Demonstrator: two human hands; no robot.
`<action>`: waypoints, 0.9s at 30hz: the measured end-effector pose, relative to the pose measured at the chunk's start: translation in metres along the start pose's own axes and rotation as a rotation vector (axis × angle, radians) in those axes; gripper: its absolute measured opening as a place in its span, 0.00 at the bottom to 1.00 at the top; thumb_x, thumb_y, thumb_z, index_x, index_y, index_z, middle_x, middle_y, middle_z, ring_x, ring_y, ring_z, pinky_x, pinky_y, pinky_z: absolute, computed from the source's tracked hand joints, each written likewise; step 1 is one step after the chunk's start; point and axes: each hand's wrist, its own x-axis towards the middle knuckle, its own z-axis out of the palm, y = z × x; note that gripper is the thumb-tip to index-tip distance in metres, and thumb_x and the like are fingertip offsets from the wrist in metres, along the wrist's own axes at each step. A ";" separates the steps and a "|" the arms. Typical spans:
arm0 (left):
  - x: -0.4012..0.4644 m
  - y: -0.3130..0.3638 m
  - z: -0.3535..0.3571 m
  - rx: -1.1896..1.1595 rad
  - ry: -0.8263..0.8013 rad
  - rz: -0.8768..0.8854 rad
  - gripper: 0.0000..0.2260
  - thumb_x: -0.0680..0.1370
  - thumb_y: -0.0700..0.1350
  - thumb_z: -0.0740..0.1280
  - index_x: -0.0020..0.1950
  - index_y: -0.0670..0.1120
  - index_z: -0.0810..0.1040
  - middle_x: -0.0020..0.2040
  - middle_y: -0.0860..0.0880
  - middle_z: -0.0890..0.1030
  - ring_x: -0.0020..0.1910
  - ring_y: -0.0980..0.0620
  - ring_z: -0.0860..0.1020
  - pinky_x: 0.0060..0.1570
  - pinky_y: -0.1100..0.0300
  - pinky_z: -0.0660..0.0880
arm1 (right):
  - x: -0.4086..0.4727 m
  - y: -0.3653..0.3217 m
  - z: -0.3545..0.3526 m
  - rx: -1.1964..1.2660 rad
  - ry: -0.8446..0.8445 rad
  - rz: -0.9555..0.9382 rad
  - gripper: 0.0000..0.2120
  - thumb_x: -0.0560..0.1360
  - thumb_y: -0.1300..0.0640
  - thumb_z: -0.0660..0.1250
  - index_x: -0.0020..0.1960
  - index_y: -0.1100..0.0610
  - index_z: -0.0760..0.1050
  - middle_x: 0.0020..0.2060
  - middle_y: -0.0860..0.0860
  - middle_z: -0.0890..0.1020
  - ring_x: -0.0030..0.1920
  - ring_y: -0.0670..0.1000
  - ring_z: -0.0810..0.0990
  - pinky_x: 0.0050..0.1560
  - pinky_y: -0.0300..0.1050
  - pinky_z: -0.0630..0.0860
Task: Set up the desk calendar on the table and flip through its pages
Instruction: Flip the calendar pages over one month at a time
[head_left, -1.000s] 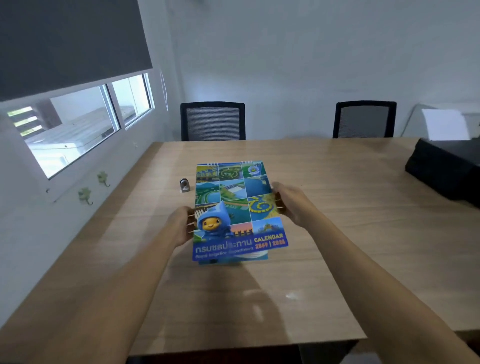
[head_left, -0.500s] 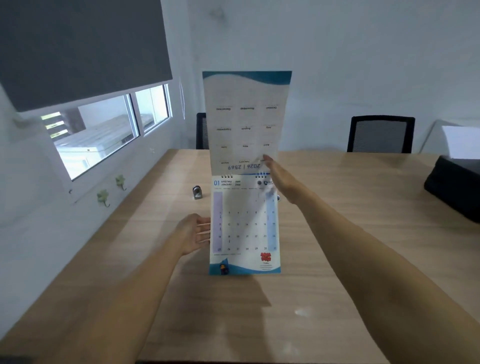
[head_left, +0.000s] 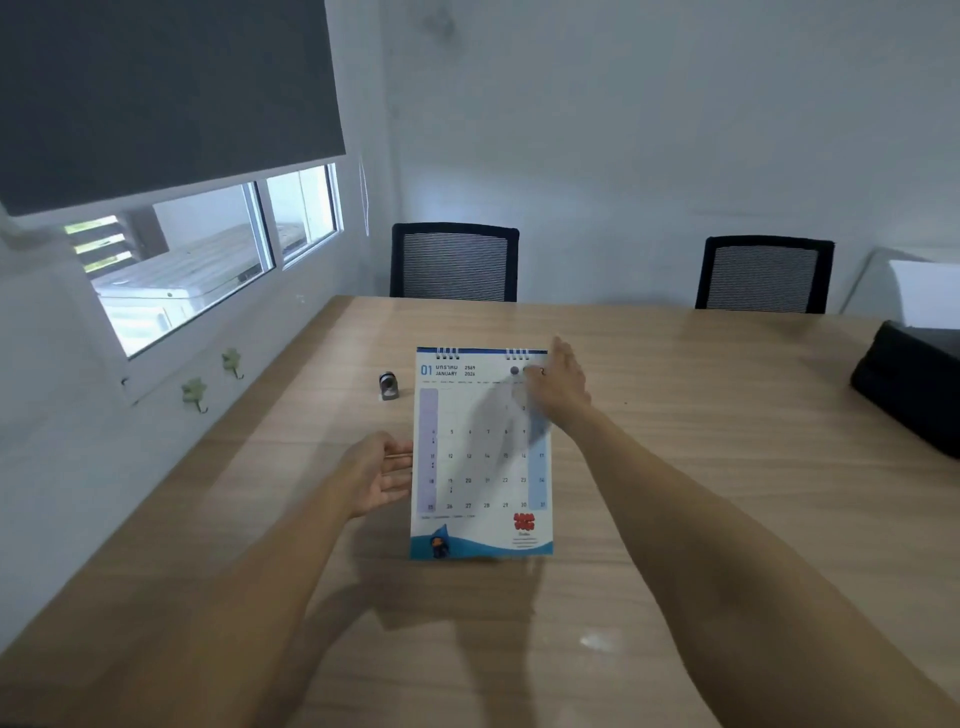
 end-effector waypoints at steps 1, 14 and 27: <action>0.001 0.001 0.000 0.002 0.003 -0.004 0.15 0.77 0.41 0.58 0.61 0.40 0.76 0.60 0.40 0.80 0.50 0.45 0.80 0.52 0.50 0.75 | -0.002 0.008 0.003 0.128 0.028 0.052 0.31 0.79 0.54 0.52 0.78 0.54 0.42 0.79 0.52 0.44 0.78 0.57 0.47 0.77 0.60 0.49; -0.011 0.013 -0.003 0.019 -0.042 0.015 0.14 0.76 0.40 0.57 0.57 0.38 0.75 0.51 0.40 0.83 0.47 0.44 0.81 0.49 0.50 0.78 | -0.039 0.055 -0.013 0.857 -0.288 0.342 0.31 0.79 0.40 0.46 0.39 0.60 0.77 0.35 0.55 0.80 0.37 0.54 0.78 0.44 0.48 0.76; -0.032 0.108 0.020 0.018 -0.172 0.341 0.22 0.79 0.43 0.50 0.69 0.45 0.73 0.68 0.48 0.75 0.65 0.43 0.73 0.58 0.49 0.73 | -0.017 -0.006 -0.049 0.752 -0.155 0.004 0.25 0.81 0.45 0.43 0.64 0.53 0.73 0.70 0.51 0.71 0.69 0.58 0.68 0.65 0.57 0.66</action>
